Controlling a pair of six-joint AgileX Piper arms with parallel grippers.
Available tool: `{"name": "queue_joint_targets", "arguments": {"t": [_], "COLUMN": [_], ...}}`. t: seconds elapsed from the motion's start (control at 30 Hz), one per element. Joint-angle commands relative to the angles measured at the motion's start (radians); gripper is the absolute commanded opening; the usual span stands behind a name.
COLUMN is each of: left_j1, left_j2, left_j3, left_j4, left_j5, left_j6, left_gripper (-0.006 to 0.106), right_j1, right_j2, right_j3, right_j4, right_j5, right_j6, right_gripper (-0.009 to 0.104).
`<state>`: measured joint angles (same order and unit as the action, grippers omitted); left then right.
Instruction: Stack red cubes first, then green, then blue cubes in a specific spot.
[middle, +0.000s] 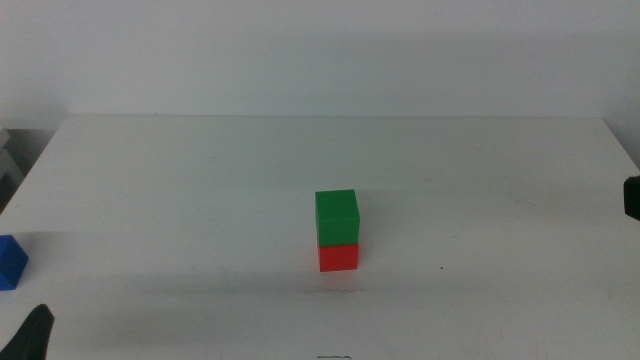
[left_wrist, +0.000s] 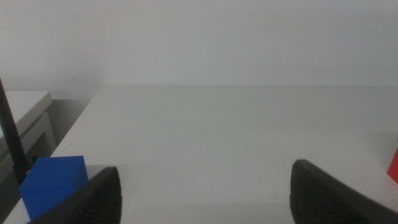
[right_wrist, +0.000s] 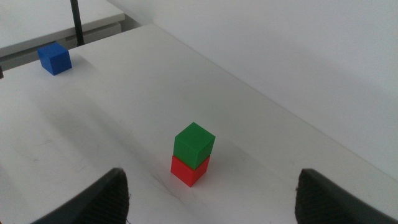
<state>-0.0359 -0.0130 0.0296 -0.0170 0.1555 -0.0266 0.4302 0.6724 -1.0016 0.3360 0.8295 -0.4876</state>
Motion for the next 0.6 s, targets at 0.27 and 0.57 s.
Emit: {"name": "queue_joint_targets", "arguments": {"t": [0.27,0.57], "left_j1": [0.188,0.228], "left_j2": [0.136,0.635], "left_j3": [-0.127,-0.714], "left_j4": [-0.034,-0.012], "left_j5": [-0.005,0.783], "left_j6": [-0.036,-0.005], "left_gripper": [0.091,0.091], "right_j1": [-0.007,-0.007], "right_j2": [0.002,0.002], "right_j3": [-0.023,-0.023], "right_j4": [0.017,0.017], "right_j5": [-0.061,-0.061], "right_j6": [-0.006,-0.006], "right_gripper": [0.094,0.094]}}
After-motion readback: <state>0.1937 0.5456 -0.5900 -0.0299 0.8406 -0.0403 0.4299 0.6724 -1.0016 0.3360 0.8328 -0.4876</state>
